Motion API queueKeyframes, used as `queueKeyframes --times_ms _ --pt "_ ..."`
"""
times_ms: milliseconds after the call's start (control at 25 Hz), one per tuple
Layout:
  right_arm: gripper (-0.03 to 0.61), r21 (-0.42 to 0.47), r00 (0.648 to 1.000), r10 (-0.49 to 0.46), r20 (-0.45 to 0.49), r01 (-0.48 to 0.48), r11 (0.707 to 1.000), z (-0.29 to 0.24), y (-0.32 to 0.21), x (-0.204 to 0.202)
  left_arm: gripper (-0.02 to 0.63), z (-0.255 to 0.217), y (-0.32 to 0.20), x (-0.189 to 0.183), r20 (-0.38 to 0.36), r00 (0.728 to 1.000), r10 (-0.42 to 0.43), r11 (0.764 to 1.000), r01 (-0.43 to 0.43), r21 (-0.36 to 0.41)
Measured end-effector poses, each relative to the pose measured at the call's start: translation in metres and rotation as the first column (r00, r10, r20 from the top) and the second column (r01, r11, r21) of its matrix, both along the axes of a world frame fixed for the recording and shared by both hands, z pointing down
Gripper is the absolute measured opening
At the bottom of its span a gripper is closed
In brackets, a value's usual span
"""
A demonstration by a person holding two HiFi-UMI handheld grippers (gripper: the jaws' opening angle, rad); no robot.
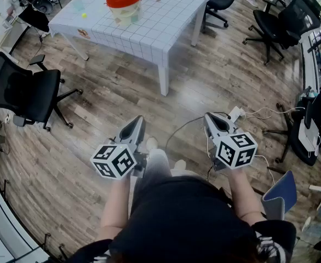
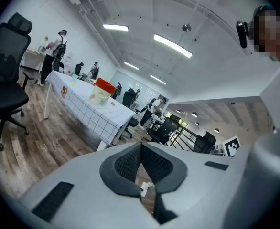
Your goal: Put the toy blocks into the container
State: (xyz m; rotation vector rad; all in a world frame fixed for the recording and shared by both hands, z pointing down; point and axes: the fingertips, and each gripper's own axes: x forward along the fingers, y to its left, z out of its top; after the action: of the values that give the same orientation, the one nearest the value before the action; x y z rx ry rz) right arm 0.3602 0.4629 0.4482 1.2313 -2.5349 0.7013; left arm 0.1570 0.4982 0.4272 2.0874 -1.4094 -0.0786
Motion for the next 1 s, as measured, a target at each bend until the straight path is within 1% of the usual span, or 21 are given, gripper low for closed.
queueKeyframes --times_ms 200,400,680,840,1000 --pt "0.015 0.014 1.000 0.017 -0.016 -0.017 1.000 0.000 -0.009 -0.003 0.026 0.004 -0.002 -0.007 -0.020 1.000 -0.002 1.000 0.002 -0.017" --pt "0.015 -0.011 1.000 0.008 -0.004 -0.008 1.000 0.003 -0.016 -0.013 0.026 0.005 -0.012 -0.015 -0.027 1.000 0.002 1.000 -0.003 -0.026" --pt "0.015 -0.024 1.000 -0.010 -0.021 0.010 1.000 0.000 -0.049 -0.047 0.026 0.000 -0.042 -0.037 -0.085 0.996 0.042 0.999 -0.044 -0.015" --pt "0.015 -0.015 1.000 -0.016 -0.024 0.016 1.000 -0.010 -0.077 -0.070 0.026 0.001 -0.066 -0.058 -0.058 0.998 0.040 0.999 -0.041 -0.025" --pt "0.015 -0.020 0.998 -0.044 -0.041 0.043 0.999 -0.008 -0.102 -0.102 0.025 -0.001 -0.092 -0.083 -0.026 0.999 0.042 0.999 -0.042 0.020"
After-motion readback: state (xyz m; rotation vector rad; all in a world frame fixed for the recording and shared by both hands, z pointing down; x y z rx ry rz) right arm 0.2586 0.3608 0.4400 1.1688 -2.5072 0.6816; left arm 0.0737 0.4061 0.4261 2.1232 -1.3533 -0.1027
